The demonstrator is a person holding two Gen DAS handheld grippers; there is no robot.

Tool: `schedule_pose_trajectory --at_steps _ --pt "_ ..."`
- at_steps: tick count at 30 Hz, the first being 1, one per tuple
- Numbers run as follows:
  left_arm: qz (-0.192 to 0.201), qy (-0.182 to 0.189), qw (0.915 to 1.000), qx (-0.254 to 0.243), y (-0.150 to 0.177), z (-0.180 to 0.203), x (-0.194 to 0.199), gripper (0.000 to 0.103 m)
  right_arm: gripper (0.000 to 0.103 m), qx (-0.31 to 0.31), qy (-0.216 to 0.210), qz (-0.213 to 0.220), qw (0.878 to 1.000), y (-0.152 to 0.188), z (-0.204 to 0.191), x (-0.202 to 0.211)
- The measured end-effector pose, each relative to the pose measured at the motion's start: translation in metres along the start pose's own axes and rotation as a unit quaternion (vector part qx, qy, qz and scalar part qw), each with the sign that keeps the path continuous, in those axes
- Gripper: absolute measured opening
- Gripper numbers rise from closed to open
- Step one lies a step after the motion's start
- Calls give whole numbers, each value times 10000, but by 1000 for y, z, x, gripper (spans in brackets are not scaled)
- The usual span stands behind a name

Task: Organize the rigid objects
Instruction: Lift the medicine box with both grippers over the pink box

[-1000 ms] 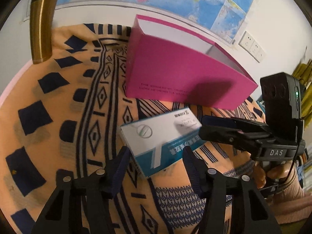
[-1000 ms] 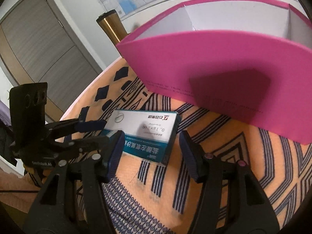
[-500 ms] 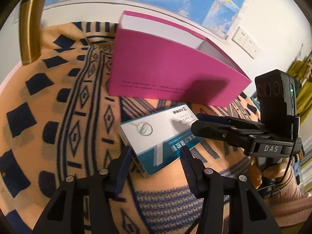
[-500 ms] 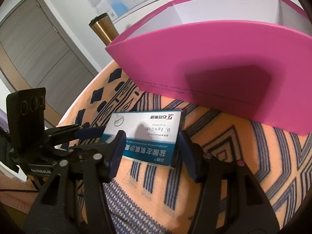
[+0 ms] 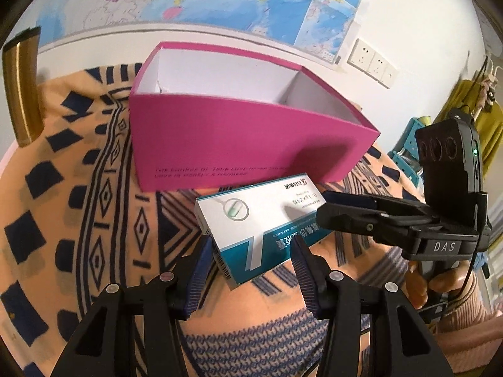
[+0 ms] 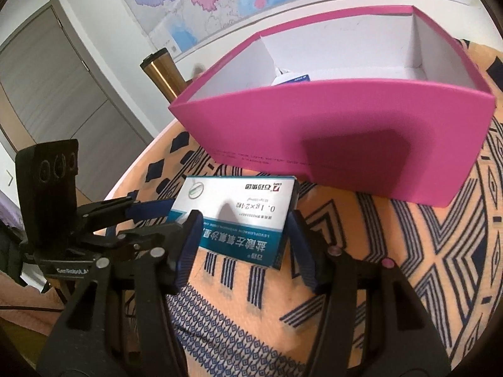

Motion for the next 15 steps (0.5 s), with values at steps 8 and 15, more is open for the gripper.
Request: schedule_pose_trajectory --at_steps 8,15 --pt "100 27 9998 -174 -13 10 1 51 58 -68 29 200 9998 -1 4 18" --pt "178 33 9994 -286 -19 16 3 51 58 -26 88 344 9994 -2 4 28"
Point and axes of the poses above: each gripper's, at about its wrist camera, not at the fingertips, and x roughly against the way its jaws point, z to its right, y to its underside, the point moved 2 cm from there along -x, roughly the way its jaws point, and after that the axes turned 15 degrees about -x, right-handed, at the moved point
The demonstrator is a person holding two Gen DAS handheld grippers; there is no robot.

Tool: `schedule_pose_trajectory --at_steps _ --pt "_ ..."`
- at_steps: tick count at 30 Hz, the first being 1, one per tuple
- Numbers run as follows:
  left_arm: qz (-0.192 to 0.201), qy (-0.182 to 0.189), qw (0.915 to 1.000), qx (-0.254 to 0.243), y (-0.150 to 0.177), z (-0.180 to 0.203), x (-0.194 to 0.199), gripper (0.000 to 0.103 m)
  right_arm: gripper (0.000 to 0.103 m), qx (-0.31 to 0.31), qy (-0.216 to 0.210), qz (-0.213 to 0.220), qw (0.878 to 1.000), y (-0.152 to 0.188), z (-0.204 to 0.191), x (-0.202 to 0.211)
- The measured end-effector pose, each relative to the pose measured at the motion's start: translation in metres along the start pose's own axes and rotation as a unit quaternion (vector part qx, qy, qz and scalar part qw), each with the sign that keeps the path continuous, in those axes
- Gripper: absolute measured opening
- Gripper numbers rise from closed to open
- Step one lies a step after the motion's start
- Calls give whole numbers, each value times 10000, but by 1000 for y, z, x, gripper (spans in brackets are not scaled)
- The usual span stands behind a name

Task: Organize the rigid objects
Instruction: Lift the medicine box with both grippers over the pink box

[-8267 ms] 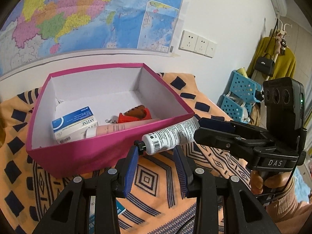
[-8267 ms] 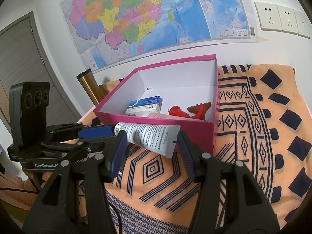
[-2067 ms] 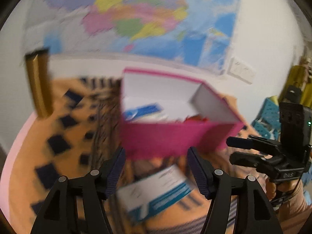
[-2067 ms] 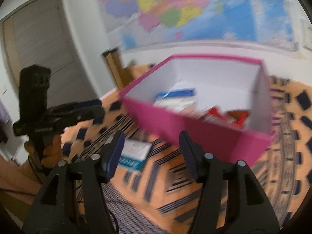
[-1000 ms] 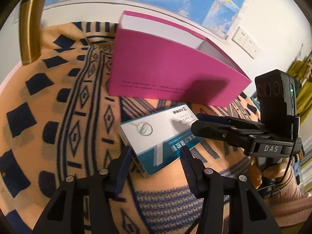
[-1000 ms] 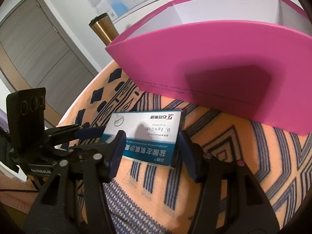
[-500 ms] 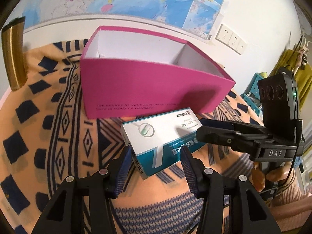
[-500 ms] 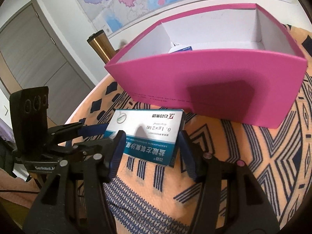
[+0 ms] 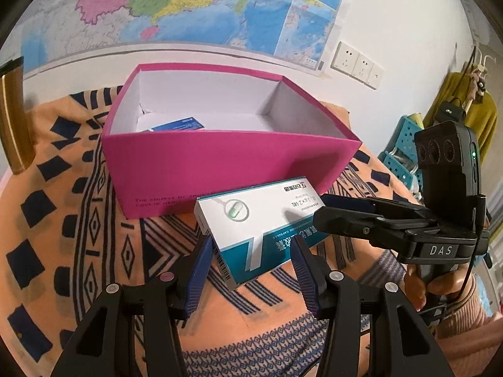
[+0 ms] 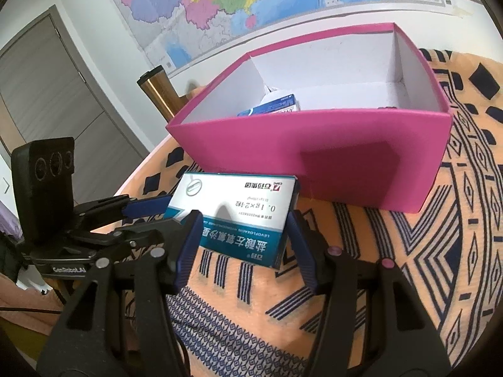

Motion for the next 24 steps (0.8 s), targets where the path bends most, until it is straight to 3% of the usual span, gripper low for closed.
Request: schedule_pose_trajectory --at_steps 24 --pt "213 -81 9995 -199 -15 2 9 51 58 231 -16 351 9991 -9 -10 23"
Point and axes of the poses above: each gripper's, at about its wrist camera, not at the fingertips, and x roughly against the way its jaws point, z to its right, y to its underside, the point moved 2 cm from there along -x, roughly the way its jaws point, and after that the axes turned 15 degrees about -x, right-handed, at the moved point
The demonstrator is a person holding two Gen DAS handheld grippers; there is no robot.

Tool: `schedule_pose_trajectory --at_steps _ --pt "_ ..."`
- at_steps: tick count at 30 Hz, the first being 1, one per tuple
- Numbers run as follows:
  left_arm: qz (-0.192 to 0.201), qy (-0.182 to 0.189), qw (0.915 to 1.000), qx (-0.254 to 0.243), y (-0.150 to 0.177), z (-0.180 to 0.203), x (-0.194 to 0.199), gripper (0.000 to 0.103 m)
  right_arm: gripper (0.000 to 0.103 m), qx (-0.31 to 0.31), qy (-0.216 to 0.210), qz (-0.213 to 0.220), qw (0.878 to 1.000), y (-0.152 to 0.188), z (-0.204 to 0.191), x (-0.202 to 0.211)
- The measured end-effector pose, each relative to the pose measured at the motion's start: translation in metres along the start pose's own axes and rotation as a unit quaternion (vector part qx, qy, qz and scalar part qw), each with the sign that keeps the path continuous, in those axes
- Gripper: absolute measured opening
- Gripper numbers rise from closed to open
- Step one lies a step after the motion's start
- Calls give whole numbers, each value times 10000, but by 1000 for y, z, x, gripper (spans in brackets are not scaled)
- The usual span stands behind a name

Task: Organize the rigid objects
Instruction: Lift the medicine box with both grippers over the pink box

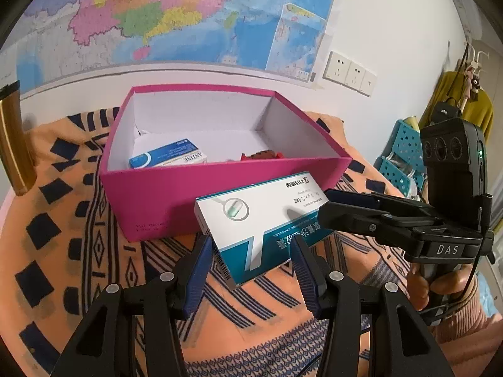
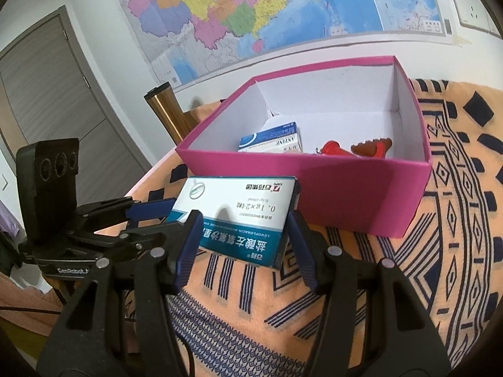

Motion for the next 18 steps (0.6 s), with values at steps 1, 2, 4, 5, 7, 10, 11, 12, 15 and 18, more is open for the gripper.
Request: schedule_pose_trajectory --at_steps 1,2,4,5,7,10,11,12,15,18 --pt "14 -11 10000 -7 -1 0 1 51 58 7 -5 11 10000 -1 -1 0" --pt "32 -23 10000 -14 -2 -1 2 51 58 23 -9 21 10000 -2 -2 0" --pt "52 -58 10000 -32 -3 -1 3 51 58 59 -26 56 10000 -5 -5 1" --pt "60 -71 10000 -35 -4 -2 3 51 58 71 -34 64 9999 -6 -6 1" --pt "75 -106 9999 -41 -6 -3 4 51 58 113 -44 99 9999 -9 -9 1" --pt "120 -152 9998 -68 -10 -5 5 51 58 162 -63 146 9997 -14 -12 1" --pt "136 -173 9997 -80 -11 -6 6 51 58 169 -72 157 9997 -16 -13 1" --pt "155 -192 9997 -88 -12 -7 7 51 58 184 -82 170 9997 -17 -14 1" --pt "189 -225 9995 -85 -14 -10 8 51 58 228 -98 205 9995 -20 -18 0" --pt "213 -252 9994 -93 -17 -12 8 51 58 253 -102 224 9994 -22 -19 -1"
Point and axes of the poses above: each gripper's, at about its wrist camera, not at the fingertips, and x roughly against the way its jaws point, z to its right, y to its underside, the point moved 2 cm from there along -x, roughly the way its jaws point, and after that the axes turned 15 degrees about -x, right-handed, at the moved point
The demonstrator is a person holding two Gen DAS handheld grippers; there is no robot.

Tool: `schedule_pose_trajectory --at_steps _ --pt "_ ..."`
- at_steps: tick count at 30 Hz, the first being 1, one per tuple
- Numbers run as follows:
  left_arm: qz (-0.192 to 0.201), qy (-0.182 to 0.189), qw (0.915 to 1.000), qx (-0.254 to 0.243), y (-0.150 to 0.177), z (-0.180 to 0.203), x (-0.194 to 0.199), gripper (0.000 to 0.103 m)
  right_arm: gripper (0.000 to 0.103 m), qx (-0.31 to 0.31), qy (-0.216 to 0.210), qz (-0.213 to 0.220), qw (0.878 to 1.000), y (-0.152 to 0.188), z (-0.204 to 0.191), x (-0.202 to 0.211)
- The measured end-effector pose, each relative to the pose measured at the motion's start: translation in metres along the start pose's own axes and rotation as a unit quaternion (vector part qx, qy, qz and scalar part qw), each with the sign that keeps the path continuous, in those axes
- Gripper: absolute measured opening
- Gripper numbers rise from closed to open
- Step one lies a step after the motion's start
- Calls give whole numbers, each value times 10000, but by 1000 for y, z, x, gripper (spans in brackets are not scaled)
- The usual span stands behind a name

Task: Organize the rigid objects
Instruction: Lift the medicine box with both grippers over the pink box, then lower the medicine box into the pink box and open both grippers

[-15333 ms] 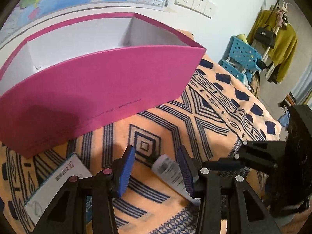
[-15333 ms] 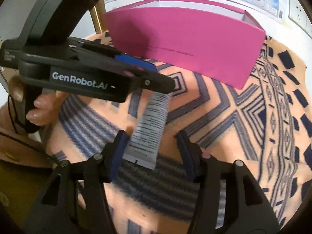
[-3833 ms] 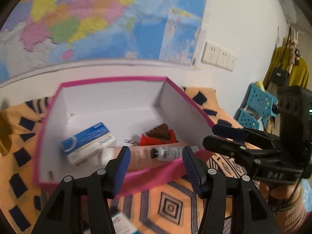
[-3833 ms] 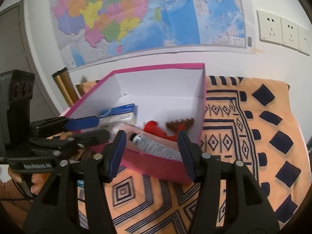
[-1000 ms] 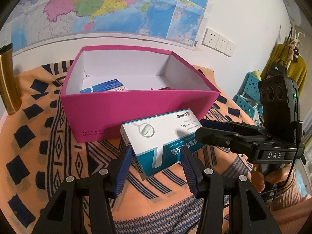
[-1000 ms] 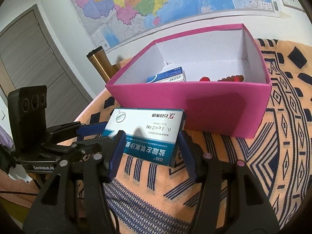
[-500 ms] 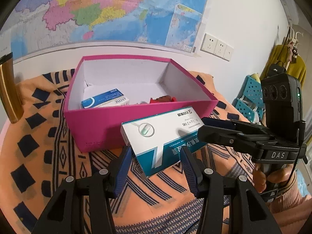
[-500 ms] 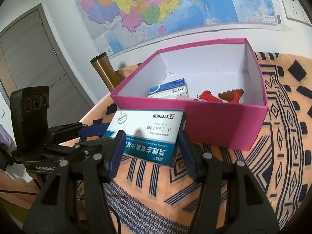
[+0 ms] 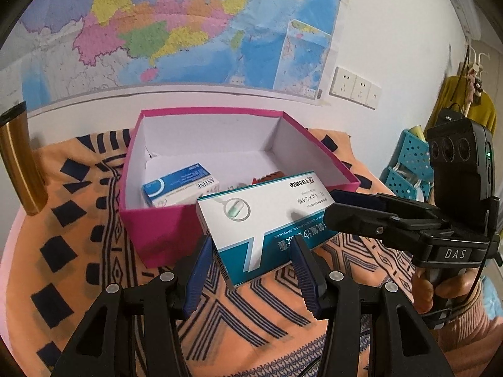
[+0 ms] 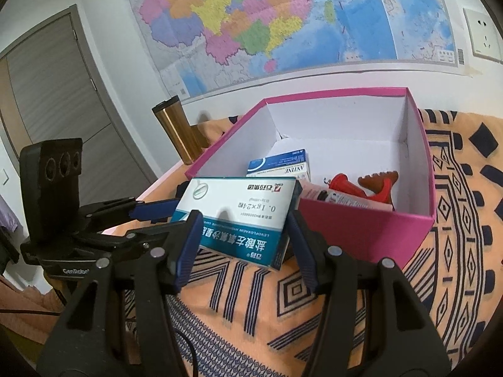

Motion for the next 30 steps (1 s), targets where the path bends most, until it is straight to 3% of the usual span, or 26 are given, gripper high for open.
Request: schedule_pose_trajectory --at_steps 30 --pt "168 -401 9990 -33 -38 -27 -9 51 58 5 3 168 9999 -37 -1 -23"
Point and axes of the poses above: each gripper's, at about its wrist camera, not at the fingertips, and x roughly against the way its jaws point, z to its right, y to its underside, the point moved 2 cm from there along -x, roughly the way its jaws point, and after that the axes turned 15 degrees about -x, right-handed, at the moved point
